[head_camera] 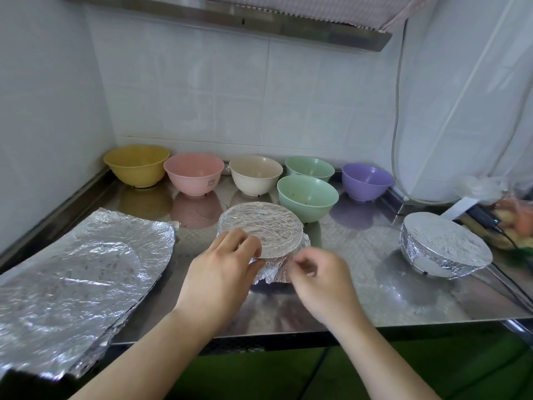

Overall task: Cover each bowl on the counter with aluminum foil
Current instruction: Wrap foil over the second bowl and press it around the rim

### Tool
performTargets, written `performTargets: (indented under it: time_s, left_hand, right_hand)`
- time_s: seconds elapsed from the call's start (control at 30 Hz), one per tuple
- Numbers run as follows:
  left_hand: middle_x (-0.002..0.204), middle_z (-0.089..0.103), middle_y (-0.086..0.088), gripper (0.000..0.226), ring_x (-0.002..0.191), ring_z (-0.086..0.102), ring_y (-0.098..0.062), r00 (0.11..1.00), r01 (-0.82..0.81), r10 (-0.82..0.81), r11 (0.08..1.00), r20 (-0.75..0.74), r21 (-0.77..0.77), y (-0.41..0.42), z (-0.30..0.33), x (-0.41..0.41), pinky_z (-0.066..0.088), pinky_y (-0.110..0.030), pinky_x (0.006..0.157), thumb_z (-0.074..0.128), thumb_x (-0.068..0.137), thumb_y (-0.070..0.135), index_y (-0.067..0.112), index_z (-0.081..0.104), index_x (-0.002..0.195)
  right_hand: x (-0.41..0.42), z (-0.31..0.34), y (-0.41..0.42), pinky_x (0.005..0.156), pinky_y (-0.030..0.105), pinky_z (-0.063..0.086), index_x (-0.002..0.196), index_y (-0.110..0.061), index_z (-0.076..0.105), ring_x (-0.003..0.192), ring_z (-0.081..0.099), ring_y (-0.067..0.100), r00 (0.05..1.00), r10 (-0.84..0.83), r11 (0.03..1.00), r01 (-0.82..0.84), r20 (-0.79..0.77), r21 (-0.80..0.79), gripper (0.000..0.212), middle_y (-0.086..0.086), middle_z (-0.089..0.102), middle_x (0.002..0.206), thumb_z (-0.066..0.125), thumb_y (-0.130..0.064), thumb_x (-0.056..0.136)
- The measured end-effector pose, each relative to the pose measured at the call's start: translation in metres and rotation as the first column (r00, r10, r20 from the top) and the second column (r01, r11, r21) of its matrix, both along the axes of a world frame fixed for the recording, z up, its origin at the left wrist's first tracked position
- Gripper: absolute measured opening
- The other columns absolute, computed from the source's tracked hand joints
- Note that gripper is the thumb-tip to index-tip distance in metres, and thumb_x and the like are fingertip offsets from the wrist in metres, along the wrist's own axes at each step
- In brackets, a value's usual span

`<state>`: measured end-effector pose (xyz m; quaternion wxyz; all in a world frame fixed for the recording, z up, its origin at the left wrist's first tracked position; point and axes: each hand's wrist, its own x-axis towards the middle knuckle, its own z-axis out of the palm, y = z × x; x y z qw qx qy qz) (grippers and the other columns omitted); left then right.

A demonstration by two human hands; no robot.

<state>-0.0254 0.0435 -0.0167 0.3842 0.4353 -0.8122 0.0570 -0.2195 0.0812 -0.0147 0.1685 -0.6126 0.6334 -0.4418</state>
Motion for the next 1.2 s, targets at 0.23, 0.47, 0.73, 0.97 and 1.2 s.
performTargets:
  time_s: [0.23, 0.47, 0.73, 0.97, 1.2]
  left_hand:
    - [0.097, 0.058, 0.009, 0.024, 0.090, 0.061, -0.021, 1.000, 0.015, -0.015, 1.000, 0.014, -0.011, 0.001, -0.001, -0.006, 0.051, -0.035, 0.050, 0.085, 0.083, 0.027, 0.022, 0.063, 0.091]
    - [0.095, 0.059, 0.010, 0.027, 0.090, 0.061, -0.020, 0.999, 0.036, -0.036, 0.999, 0.021, -0.009, 0.000, -0.001, -0.007, 0.052, -0.036, 0.052, 0.085, 0.081, 0.033, 0.023, 0.061, 0.091]
    - [0.098, 0.055, 0.003, 0.052, 0.090, 0.058, -0.024, 0.994, -0.004, 0.004, 1.000, 0.109, 0.001, -0.003, -0.009, -0.009, 0.050, -0.036, 0.050, 0.097, 0.061, 0.025, 0.017, 0.057, 0.094]
    - [0.100, 0.053, 0.006, 0.045, 0.093, 0.056, -0.022, 0.997, 0.021, -0.022, 1.000, 0.077, 0.013, -0.005, -0.010, -0.008, 0.048, -0.035, 0.047, 0.091, 0.068, 0.020, 0.018, 0.056, 0.095]
    - [0.102, 0.054, 0.011, 0.022, 0.094, 0.058, -0.017, 0.996, 0.085, -0.085, 0.996, 0.003, 0.008, -0.001, -0.002, -0.001, 0.050, -0.031, 0.051, 0.077, 0.088, 0.033, 0.022, 0.060, 0.097]
  right_hand:
    - [-0.016, 0.005, -0.019, 0.067, 0.041, 0.053, 0.097, -0.032, 0.057, 0.084, 0.054, 0.004, 0.880, 0.112, 0.964, -0.209, -0.462, -0.164, 0.034, -0.020, 0.051, 0.103, 0.086, -0.020, 0.082]
    - [-0.011, 0.000, -0.026, 0.057, 0.033, 0.042, 0.091, -0.025, 0.057, 0.078, 0.036, 0.001, 0.832, 0.014, 0.937, -0.205, -0.555, -0.284, 0.034, -0.015, 0.047, 0.090, 0.088, -0.025, 0.080]
    - [-0.011, 0.004, -0.023, 0.058, 0.040, 0.049, 0.089, -0.030, 0.050, 0.069, 0.045, 0.006, 0.878, 0.083, 0.956, -0.203, -0.472, -0.211, 0.038, -0.018, 0.045, 0.086, 0.086, -0.027, 0.081]
    - [-0.008, 0.005, -0.023, 0.054, 0.041, 0.047, 0.086, -0.027, 0.048, 0.068, 0.045, 0.010, 0.839, 0.050, 0.946, -0.214, -0.542, -0.244, 0.037, -0.011, 0.049, 0.085, 0.085, -0.025, 0.082]
    - [-0.006, 0.007, -0.024, 0.051, 0.041, 0.047, 0.082, -0.025, 0.049, 0.066, 0.045, 0.014, 0.849, 0.064, 0.934, -0.236, -0.525, -0.267, 0.032, -0.010, 0.046, 0.082, 0.081, -0.019, 0.085]
